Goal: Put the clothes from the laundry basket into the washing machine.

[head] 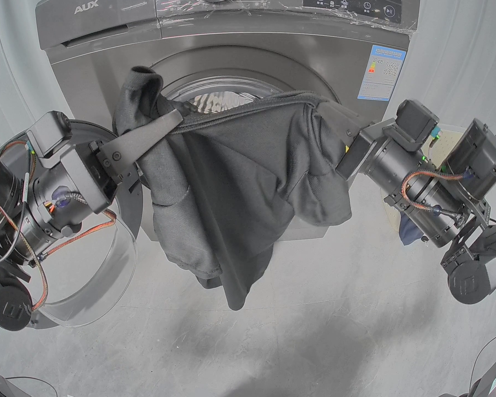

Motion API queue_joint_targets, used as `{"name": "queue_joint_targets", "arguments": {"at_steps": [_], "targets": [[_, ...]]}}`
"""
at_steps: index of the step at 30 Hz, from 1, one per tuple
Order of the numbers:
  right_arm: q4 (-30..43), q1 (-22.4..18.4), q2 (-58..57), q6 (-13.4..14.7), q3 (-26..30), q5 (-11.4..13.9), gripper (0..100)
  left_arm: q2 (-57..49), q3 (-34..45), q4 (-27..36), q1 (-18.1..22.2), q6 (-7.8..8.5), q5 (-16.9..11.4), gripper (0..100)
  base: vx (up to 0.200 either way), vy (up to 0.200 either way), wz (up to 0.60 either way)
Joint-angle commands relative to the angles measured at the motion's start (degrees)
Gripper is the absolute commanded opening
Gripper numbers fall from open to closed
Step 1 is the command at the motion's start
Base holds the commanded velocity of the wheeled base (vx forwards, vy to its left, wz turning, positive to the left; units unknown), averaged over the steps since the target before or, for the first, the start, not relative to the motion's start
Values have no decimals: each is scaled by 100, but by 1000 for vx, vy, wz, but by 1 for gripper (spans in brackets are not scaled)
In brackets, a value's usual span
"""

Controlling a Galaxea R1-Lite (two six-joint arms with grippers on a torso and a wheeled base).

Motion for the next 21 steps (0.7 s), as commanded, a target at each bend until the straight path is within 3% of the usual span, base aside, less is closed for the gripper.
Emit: {"name": "queue_joint_targets", "arguments": {"at_steps": [1, 21], "targets": [[-4, -48, -77, -7, -165, -5, 0, 217, -158, 7, -13, 19, 4, 0, 0, 0, 0], [48, -57, -561, -15, -77, -14, 0, 762, -650, -37, 145, 124, 22, 0, 0, 0, 0]]}}
